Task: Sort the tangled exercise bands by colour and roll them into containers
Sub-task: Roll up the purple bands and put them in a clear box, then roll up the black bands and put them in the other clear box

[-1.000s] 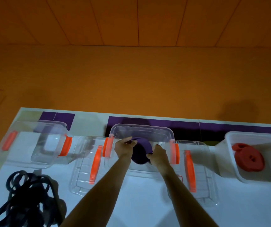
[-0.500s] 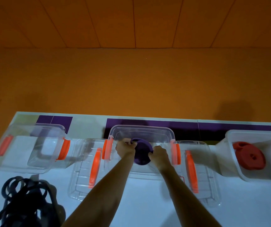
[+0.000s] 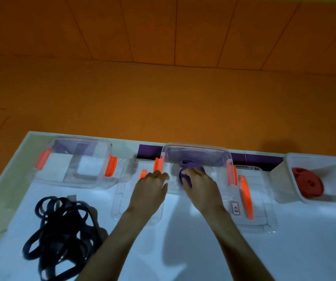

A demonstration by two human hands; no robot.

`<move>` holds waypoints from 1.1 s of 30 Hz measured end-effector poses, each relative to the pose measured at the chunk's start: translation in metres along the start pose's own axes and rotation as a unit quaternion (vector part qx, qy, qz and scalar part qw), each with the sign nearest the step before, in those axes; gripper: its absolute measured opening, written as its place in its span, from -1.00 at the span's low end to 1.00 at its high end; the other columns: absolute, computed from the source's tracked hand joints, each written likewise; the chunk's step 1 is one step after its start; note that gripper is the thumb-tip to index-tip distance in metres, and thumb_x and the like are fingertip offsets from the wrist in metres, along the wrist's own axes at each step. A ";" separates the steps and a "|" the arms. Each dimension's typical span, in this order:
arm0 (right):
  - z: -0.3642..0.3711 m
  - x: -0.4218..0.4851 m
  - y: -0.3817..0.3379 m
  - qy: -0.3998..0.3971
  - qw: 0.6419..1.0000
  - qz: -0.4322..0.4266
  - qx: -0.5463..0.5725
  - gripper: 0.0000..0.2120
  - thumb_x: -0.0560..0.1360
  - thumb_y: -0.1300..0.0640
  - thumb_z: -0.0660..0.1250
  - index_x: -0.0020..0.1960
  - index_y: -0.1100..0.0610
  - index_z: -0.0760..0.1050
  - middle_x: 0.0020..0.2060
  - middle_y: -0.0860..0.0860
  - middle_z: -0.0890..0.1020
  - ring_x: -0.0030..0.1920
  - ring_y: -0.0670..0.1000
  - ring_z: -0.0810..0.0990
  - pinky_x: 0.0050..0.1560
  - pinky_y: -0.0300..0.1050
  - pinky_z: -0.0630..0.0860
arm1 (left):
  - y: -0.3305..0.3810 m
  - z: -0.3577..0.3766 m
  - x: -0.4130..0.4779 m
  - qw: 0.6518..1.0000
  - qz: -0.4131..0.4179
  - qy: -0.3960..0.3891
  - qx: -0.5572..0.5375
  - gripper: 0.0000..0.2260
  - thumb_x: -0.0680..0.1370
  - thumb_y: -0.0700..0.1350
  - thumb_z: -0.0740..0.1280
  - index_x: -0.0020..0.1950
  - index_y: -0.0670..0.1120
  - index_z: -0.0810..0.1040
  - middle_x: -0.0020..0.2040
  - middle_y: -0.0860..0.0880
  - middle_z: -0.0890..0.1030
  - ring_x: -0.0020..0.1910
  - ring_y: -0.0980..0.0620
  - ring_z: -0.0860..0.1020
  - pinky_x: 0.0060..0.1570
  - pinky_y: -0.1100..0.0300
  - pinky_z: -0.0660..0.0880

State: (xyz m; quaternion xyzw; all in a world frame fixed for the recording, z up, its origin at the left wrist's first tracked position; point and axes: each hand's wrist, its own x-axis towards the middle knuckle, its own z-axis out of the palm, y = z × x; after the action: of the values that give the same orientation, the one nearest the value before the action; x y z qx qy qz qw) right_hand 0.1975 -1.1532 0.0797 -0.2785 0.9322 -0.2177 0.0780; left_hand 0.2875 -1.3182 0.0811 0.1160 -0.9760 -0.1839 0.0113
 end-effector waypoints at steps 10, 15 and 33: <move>0.100 -0.116 -0.125 -0.091 0.996 0.015 -0.002 -0.77 0.67 0.03 0.27 0.29 -0.08 0.56 0.17 -0.15 0.64 0.13 -0.07 0.65 0.05 -0.15 0.54 | -0.156 -0.036 -0.161 0.998 -0.039 -0.013 0.047 -0.83 0.55 -0.13 0.45 0.13 0.00 0.68 -0.03 0.02 0.67 -0.08 -0.04 0.66 -0.20 0.04 0.62; 0.166 -0.145 -0.180 -0.191 0.979 0.070 0.012 -0.75 0.67 -0.05 0.25 0.33 -0.10 0.52 0.24 -0.12 0.62 0.19 -0.07 0.61 0.16 -0.13 0.53 | -0.228 -0.047 -0.217 0.996 -0.072 -0.047 0.036 -0.87 0.61 -0.13 0.33 0.08 -0.03 0.66 -0.03 -0.01 0.65 -0.09 -0.06 0.65 -0.20 0.04 0.61; 0.199 -0.141 -0.238 -0.106 0.947 0.149 0.265 -0.88 0.55 0.11 0.51 -0.15 0.04 0.63 -0.31 -0.04 0.66 -0.30 -0.05 0.62 -0.20 -0.11 0.54 | -0.310 -0.029 -0.249 0.989 -0.093 -0.034 -0.114 -0.68 0.60 -0.15 0.38 0.36 -0.01 0.57 0.27 -0.01 0.58 0.19 -0.08 0.58 0.10 0.04 0.60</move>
State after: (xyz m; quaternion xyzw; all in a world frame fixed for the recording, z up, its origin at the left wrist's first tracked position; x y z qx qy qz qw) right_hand 0.4837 -1.3263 0.0122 -0.1271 0.8580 -0.4122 0.2790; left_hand 0.6003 -1.5514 0.0010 0.1976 -0.9335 -0.2983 -0.0255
